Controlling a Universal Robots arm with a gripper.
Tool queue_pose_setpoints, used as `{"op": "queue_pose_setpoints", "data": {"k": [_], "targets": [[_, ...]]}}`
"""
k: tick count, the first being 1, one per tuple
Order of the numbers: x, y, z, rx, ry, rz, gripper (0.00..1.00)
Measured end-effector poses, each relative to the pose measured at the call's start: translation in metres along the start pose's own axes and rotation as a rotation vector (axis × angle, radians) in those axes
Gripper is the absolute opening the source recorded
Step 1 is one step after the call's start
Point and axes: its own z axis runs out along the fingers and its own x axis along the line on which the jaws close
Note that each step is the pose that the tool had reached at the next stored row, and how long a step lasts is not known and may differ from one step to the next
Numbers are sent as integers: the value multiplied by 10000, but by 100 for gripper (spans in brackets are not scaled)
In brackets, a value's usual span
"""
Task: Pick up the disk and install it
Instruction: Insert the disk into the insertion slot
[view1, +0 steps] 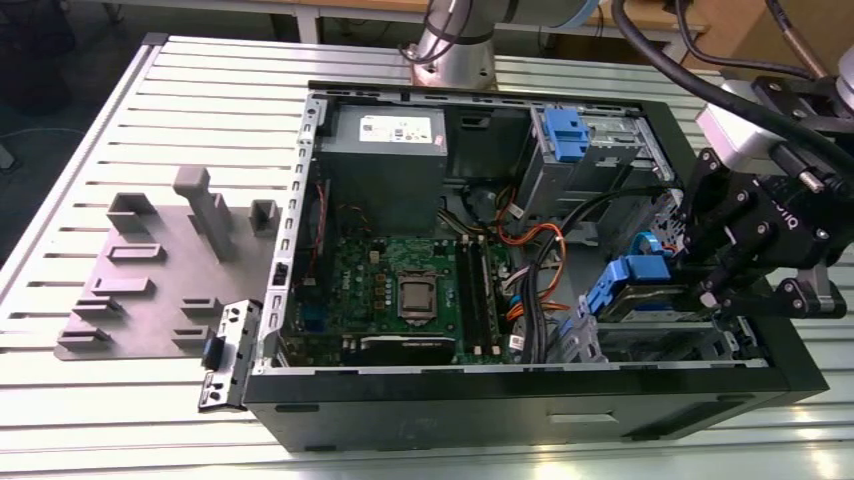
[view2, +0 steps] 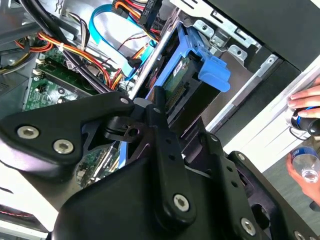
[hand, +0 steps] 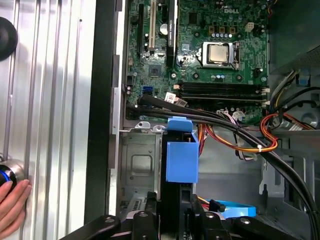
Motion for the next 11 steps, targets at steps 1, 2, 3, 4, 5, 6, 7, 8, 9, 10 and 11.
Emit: {"op": "queue_pose_setpoints", "data": {"k": [1,2,3,4,5,6,7,8,9,10,11], "targets": [[0,0,0,0,0,-1,35],[0,0,0,0,0,-1,35],[0,0,1,0,0,-2,35],[0,0,2,-2,-4,-4,35],[1,0,6,-2,-10,-4,36],[1,0,5,0,-8,-4,36],[0,0,3,0,-5,-3,42],[0,0,1,0,-1,-3,42],[0,0,0,0,2,-4,42],[0,0,1,0,0,-5,42],[0,0,1,-1,0,-6,42]]}}
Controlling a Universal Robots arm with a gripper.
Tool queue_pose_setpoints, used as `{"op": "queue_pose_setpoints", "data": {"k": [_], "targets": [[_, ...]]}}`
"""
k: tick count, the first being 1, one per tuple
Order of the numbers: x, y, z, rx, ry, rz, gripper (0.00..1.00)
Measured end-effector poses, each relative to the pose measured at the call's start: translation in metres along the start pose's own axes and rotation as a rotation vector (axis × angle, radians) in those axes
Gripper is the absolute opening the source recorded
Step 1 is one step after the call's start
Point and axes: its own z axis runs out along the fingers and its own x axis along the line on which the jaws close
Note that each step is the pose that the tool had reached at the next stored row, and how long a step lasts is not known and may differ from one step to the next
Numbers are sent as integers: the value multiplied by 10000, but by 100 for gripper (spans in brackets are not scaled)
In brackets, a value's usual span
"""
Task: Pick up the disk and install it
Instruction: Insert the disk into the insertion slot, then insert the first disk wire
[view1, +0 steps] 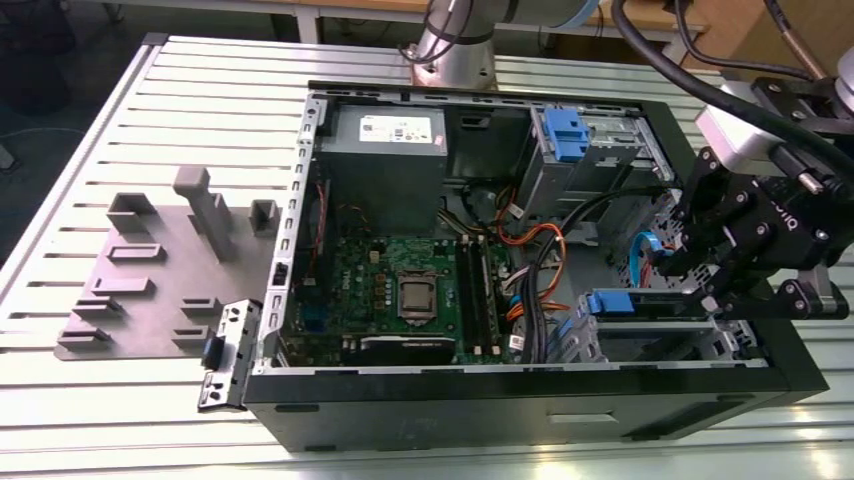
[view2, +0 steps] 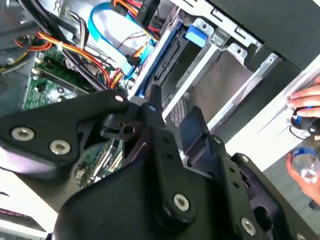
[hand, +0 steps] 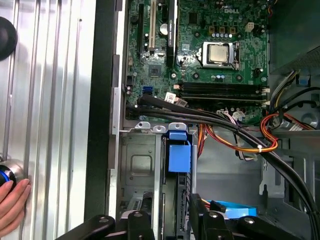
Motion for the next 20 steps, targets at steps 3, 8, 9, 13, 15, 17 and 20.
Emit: {"op": "queue_pose_setpoints", "data": {"k": [3,8,9,13,15,17,20], "targets": [[0,2,2,37,-11,-4,42],[0,21,23,336,-33,-52,42],[0,24,24,367,-33,-56,42],[-16,35,26,392,-30,-56,42],[-20,37,28,396,-32,-57,42],[-20,51,28,396,-32,-57,42],[-21,64,27,396,-32,-57,42]]}}
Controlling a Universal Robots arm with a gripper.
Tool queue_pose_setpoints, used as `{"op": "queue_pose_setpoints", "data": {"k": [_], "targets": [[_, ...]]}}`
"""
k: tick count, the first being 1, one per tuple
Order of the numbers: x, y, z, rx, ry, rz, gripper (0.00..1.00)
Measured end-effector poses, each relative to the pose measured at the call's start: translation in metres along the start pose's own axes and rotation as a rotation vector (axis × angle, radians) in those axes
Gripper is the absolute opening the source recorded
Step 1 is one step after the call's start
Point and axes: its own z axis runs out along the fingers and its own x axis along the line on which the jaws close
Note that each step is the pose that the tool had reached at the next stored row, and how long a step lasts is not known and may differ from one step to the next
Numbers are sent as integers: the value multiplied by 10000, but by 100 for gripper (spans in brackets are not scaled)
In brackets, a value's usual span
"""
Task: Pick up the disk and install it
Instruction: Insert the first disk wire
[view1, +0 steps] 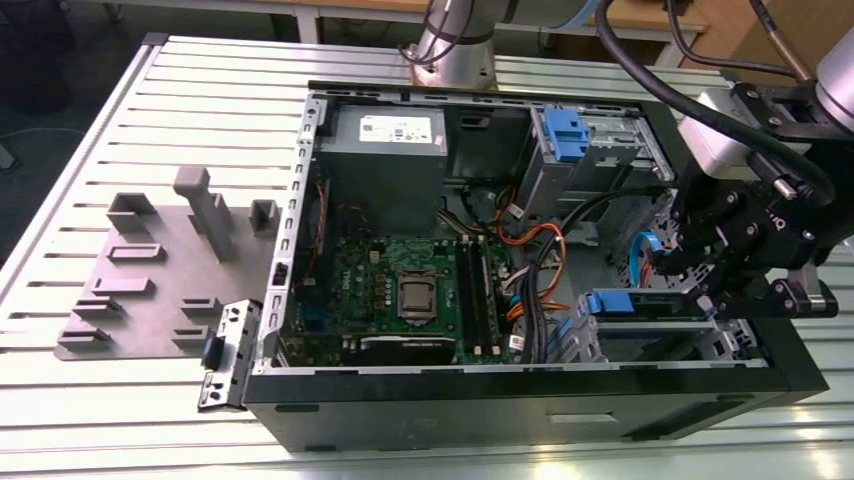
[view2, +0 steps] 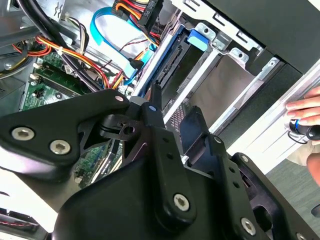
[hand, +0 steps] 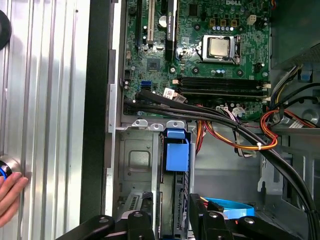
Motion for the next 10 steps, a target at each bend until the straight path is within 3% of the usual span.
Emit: {"op": "queue_pose_setpoints", "data": {"k": [10], "targets": [[0,1,-20,0,2,0,42]]}}
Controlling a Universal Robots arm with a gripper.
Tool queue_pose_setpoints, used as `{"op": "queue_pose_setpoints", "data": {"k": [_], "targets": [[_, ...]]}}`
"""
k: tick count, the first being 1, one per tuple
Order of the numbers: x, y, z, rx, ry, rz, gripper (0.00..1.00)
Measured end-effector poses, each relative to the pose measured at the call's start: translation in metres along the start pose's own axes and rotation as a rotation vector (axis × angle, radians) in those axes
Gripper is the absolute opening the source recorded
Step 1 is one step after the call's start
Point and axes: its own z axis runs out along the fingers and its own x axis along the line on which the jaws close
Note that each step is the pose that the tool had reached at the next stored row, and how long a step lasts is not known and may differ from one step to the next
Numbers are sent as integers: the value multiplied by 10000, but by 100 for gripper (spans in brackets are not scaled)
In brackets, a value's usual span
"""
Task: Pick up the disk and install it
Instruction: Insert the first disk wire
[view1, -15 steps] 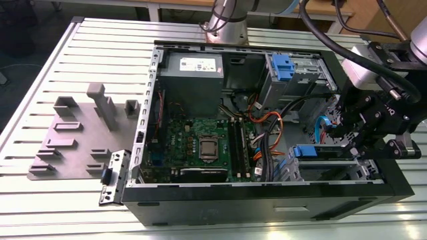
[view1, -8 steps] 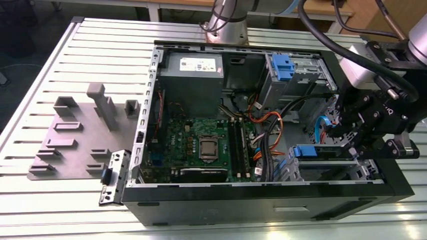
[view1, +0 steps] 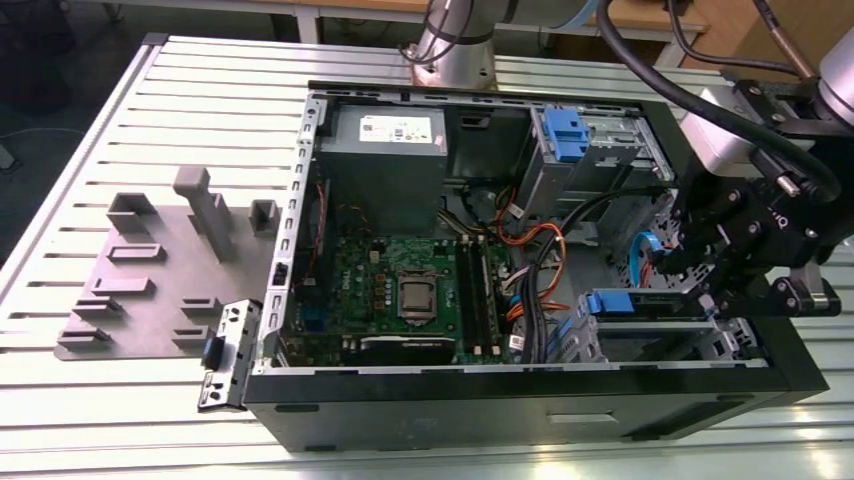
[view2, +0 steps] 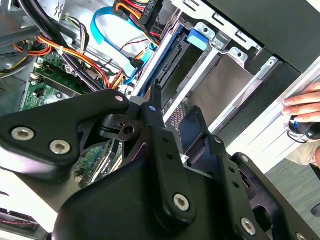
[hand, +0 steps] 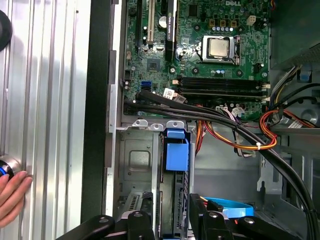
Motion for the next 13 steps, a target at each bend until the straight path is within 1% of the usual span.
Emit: {"op": "queue_pose_setpoints", "data": {"k": [4,8,13], "targets": [[0,1,-17,0,0,0,42],[0,1,-47,0,-2,0,42],[-6,1,-51,0,2,0,42]]}}
